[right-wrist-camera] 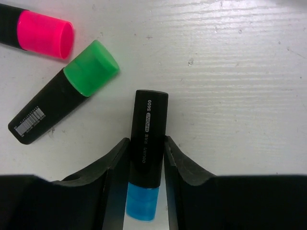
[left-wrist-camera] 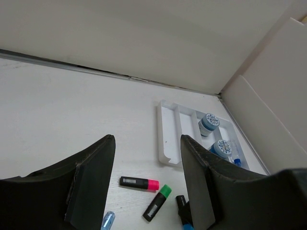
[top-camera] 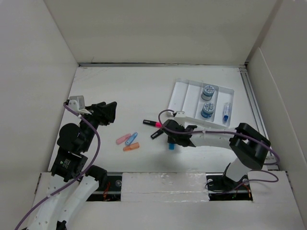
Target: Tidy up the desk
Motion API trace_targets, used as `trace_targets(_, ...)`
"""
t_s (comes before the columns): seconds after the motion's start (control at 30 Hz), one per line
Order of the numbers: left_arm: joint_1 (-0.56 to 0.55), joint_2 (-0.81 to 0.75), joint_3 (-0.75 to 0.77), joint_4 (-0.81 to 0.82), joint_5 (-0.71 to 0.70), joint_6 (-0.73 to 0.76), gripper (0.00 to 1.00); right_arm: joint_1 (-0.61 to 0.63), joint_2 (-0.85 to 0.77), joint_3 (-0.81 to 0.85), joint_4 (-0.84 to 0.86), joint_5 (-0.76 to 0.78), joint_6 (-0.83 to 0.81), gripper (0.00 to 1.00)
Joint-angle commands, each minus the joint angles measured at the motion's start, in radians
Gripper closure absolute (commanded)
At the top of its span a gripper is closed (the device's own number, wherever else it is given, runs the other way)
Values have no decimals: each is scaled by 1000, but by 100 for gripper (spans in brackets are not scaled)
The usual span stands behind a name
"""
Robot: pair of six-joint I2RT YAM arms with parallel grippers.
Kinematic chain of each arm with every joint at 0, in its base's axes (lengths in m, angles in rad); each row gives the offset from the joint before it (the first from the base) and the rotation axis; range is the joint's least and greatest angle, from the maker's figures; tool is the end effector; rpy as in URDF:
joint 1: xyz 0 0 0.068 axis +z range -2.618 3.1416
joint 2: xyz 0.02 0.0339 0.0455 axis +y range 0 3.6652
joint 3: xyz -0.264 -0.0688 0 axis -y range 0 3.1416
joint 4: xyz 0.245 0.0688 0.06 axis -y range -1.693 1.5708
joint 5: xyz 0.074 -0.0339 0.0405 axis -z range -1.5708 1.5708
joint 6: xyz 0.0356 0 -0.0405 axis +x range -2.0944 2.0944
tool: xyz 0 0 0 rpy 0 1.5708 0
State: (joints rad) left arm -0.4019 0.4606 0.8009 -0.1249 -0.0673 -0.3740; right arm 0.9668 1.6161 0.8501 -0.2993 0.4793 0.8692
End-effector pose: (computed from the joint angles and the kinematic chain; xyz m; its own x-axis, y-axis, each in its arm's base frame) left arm 0.0943 -0.0375 0.3926 0.0626 -0.4227 -0.9041 0.3789 0.8481 -0.3703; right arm 0.1846 0.2386 0.1582 -0.7817 0.0605 -0.6207 -0.0100 0.9939 0.1094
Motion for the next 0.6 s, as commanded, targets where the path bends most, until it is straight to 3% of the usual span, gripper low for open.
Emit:
trace_targets(0.0,6,-5,21,42,9,15,48,21,-8,-14,-151,39,42,82)
trace_targets(0.17,6,-5,20,42,14,15,48,21,-196,24,-179,114,2,84)
trace_targets(0.3,6,-2,23,39,23,12,48,-123,-278,78,1,38,-146,84)
trace_targets(0.4,6,-10,17,44,29,12,48,-269,-231,131,180,-54,-248,84)
trace_targets(0.57,6,-16,18,37,21,12,48,-405,-7,395,239,-107,-343,84)
